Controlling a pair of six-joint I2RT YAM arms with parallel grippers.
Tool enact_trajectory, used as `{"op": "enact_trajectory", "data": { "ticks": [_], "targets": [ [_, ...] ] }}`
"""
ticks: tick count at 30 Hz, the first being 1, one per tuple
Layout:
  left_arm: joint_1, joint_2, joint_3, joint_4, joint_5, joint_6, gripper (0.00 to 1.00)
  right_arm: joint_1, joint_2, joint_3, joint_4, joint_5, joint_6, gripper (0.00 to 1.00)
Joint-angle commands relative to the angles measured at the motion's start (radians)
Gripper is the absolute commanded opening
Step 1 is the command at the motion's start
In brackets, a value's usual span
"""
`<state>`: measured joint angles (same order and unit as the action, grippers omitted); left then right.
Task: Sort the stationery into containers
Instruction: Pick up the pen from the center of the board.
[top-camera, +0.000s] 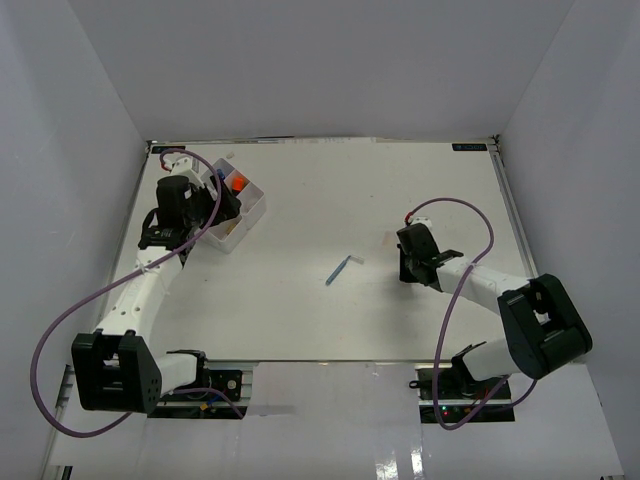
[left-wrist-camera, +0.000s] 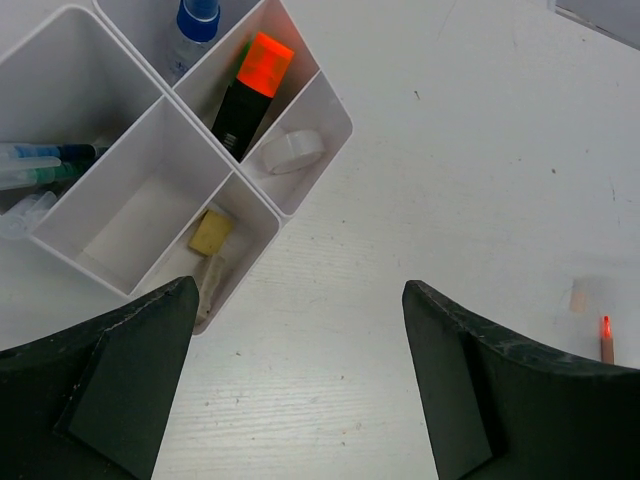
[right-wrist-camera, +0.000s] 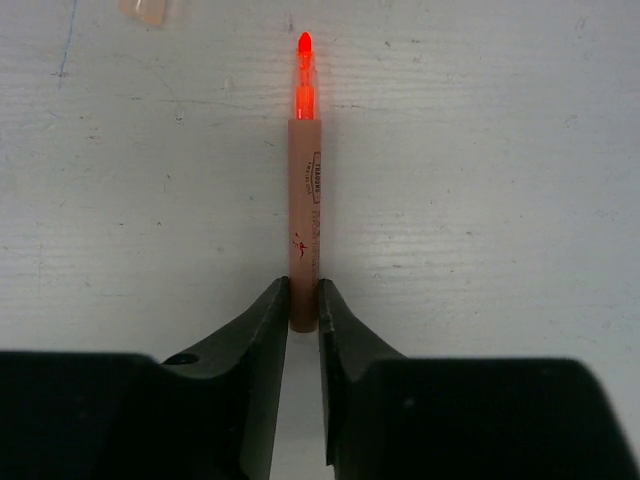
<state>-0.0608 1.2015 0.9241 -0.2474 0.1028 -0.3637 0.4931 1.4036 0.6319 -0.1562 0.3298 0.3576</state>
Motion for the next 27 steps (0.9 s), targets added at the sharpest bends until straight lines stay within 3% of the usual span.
{"op": "enact_trajectory", "data": {
  "ticks": [1,5,12,20,27],
  "targets": [
    [0.003,-0.04,-0.007,0.005,0.06,-0.012,0.94,-0.002,-0.015,-0.011,-0.002,-0.012,0.017,0.19],
    [0.004,-0.052,-0.013,0.008,0.156,-0.029,0.94,-0.002,-0.055,-0.015,-0.006,-0.038,0.015,0.08],
    [-0.045,-0.123,-0.059,0.057,0.414,-0.141,0.94,0.113,-0.225,-0.015,0.119,-0.13,-0.031,0.08],
    [-0.33,-0.224,-0.197,0.324,0.325,-0.334,0.94,0.301,-0.314,0.032,0.458,-0.184,-0.023,0.08],
    [-0.482,-0.198,-0.255,0.56,0.199,-0.345,0.94,0.384,-0.308,-0.006,0.725,-0.225,-0.008,0.08]
  ]
}}
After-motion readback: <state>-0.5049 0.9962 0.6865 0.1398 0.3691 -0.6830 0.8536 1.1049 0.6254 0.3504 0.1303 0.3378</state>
